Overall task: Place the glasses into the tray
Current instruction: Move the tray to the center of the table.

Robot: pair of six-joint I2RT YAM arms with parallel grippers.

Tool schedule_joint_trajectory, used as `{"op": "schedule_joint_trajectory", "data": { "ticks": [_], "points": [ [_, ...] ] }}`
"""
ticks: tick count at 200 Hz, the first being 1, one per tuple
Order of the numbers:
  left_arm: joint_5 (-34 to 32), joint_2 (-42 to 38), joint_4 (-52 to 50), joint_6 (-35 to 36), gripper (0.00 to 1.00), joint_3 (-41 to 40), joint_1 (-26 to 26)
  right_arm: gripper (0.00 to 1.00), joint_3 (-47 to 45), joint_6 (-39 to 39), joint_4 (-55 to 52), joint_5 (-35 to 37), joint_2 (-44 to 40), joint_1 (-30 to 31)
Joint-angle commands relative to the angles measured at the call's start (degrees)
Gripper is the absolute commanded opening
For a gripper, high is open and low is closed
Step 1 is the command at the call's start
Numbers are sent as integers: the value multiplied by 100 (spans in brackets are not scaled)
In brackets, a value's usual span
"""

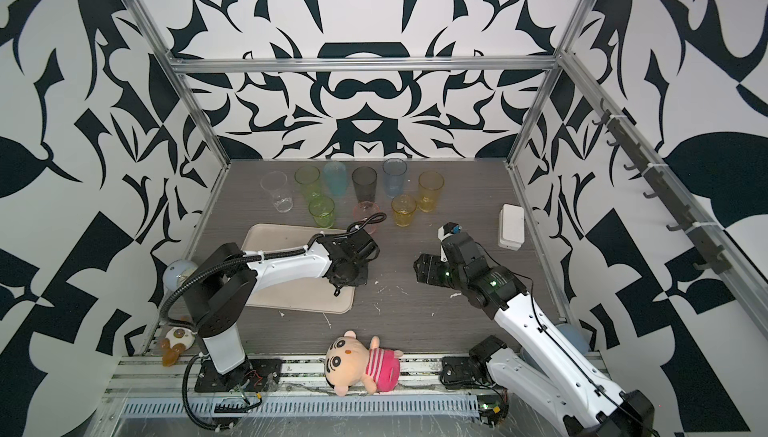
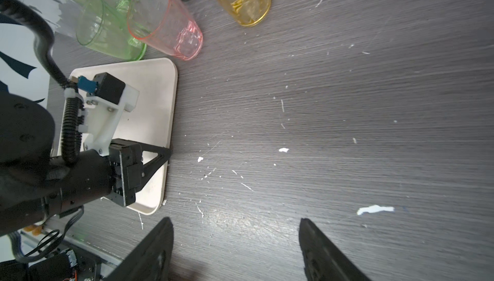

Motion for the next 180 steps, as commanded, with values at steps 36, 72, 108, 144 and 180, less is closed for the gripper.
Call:
{"op": "schedule_joint_trajectory", "data": {
  "ticks": [36, 72, 108, 144, 180],
  "points": [
    [139, 579, 32, -954, 7, 634, -479, 79, 452, -116, -569, 520, -242, -197],
    [108, 921, 76, -1190, 6, 1144, -618, 79, 537, -193, -815, 409, -384, -573],
    [127, 1250, 193, -1333, 6, 1665, -719, 80, 455, -281, -929, 157, -570, -1089],
    [54, 1677, 174, -1379, 6, 2309, -825, 80, 458, -326, -1142, 116, -789, -1479],
    [138, 2109, 118, -1360, 6, 2988, -828, 81, 474, -379, -1228, -22, -921, -1712]
  ]
}}
